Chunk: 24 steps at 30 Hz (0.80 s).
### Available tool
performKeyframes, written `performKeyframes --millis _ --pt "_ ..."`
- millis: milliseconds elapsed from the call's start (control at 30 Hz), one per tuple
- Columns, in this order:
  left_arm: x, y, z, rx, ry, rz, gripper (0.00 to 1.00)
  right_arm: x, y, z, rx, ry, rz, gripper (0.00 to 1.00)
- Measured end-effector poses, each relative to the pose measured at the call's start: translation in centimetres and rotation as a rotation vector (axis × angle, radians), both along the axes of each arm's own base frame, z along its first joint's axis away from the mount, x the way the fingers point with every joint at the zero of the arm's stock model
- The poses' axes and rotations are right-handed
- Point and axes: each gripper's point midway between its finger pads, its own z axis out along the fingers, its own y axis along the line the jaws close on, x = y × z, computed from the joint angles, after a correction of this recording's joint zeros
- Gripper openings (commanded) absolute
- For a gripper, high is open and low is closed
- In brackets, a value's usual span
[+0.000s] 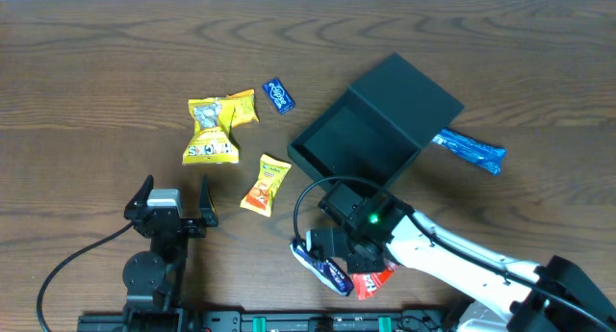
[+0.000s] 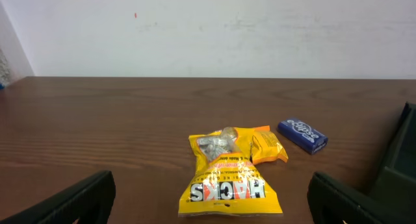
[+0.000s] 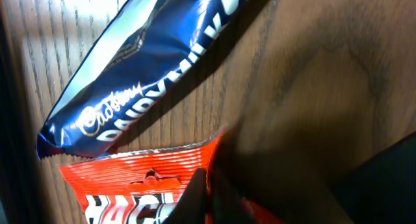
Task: Pack container
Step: 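Lift the red bag and lower it into the black box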
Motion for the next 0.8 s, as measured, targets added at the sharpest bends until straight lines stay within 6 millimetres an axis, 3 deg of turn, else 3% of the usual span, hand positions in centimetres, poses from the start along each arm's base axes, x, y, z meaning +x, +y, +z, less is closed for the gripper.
performKeyframes --millis 300,400,800 --pt "0.0 0.0 0.0 0.000 0.000 0.000 0.95 0.1 0.1 0.1 0.003 -0.003 -0.007 0.02" --pt "0.0 0.0 0.0 0.000 0.000 0.000 0.95 1.1 1.3 1.2 0.037 -0.026 -0.051 0.01" --pt "0.0 0.0 0.0 0.000 0.000 0.000 0.95 8.1 7.3 11.1 0.295 -0.180 -0.496 0.01"
